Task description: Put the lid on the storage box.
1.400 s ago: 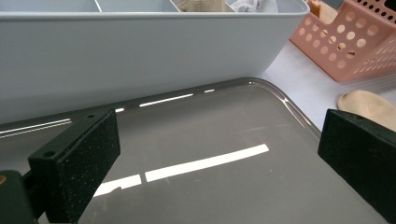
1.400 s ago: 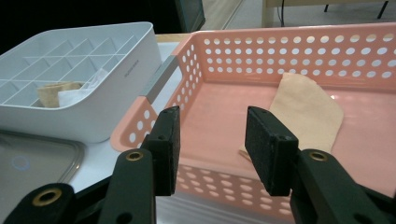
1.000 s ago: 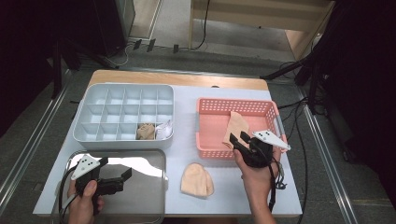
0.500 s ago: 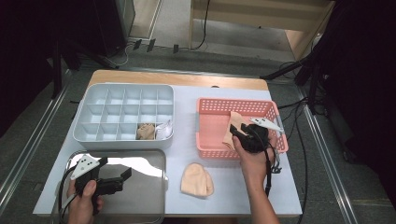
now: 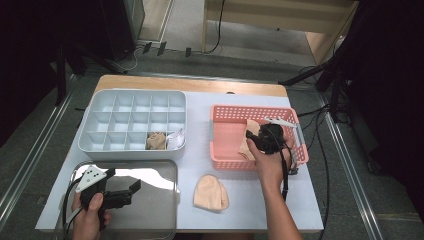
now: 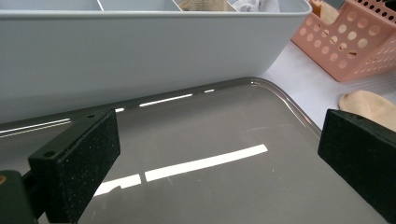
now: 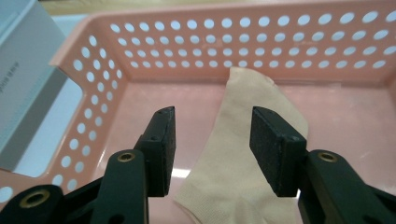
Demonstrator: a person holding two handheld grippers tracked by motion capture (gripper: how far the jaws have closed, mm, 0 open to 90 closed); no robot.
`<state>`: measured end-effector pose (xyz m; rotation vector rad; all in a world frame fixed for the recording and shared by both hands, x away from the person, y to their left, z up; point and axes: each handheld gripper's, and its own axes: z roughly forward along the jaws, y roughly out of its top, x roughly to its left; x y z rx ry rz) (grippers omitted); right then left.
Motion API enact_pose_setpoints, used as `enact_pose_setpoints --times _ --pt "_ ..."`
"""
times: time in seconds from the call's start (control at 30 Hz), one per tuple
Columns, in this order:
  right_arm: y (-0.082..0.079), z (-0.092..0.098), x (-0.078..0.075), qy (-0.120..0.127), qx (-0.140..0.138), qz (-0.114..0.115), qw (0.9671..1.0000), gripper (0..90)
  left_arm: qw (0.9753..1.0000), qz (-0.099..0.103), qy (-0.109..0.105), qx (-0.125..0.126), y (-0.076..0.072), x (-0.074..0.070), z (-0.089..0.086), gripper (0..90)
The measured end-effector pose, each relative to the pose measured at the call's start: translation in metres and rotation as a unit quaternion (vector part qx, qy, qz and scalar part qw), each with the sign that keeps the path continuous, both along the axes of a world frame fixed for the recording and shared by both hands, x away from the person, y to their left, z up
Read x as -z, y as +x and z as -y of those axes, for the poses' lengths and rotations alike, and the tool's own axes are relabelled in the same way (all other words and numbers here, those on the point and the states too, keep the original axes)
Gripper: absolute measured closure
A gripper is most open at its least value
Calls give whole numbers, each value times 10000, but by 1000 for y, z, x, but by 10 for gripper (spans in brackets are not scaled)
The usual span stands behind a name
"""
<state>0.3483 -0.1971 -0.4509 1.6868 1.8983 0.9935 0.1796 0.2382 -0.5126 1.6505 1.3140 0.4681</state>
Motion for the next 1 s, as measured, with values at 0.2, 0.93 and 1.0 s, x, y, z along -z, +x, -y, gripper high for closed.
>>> enact_pose_setpoints --times 0.2,0.93,1.0 --pt "19 -2 0 -187 101 -639 9977 491 10000 -12 -12 -4 0 0 0 0" --pt "73 -2 26 -560 505 -2668 9608 143 10000 5 -48 -10 0 -1 -2 0" --pt "76 -2 28 -610 617 -2820 9555 125 10000 8 -55 -15 0 -1 -2 0"
